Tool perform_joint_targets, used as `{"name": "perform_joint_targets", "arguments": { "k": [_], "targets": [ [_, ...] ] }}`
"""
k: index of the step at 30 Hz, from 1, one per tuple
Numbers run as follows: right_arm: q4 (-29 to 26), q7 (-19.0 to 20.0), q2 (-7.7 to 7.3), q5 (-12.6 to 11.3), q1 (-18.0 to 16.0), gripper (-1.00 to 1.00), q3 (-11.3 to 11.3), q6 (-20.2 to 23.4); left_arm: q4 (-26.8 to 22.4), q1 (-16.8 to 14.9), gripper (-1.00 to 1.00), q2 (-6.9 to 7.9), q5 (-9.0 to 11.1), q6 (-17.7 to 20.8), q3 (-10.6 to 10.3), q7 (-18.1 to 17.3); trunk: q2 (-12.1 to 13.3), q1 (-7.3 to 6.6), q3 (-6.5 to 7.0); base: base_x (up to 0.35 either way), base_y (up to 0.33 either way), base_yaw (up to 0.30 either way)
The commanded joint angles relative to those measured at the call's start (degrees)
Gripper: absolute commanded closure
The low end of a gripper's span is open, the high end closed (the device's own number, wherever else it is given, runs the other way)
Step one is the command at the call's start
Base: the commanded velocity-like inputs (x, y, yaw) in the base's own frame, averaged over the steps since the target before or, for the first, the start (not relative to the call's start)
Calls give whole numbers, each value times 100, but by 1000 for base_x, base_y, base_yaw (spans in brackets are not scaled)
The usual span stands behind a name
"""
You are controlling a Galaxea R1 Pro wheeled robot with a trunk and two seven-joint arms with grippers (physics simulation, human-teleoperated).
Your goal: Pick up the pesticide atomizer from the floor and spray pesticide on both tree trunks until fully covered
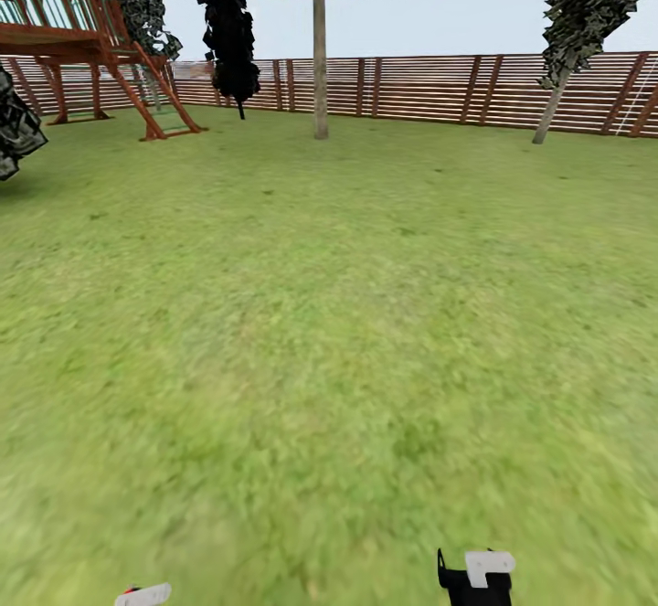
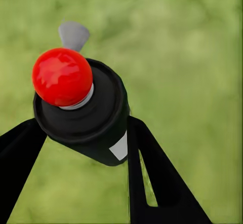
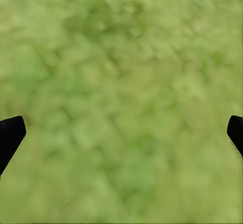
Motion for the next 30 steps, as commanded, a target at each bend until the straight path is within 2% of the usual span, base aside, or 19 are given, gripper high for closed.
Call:
{"name": "perform_joint_targets", "arguments": {
  "k": [1, 30],
  "targets": [
    [6, -20, 1, 61, -4, -100, -43, -16, 6, -3, 100, 0, 25, -19, 2, -1, -2, 3, -4, 339, 0, 0],
    [6, -20, 1, 61, -4, -100, -43, -16, 6, -3, 100, -1, 31, -16, 2, -1, -2, 3, -4, 340, 0, 0]
  ]
}}
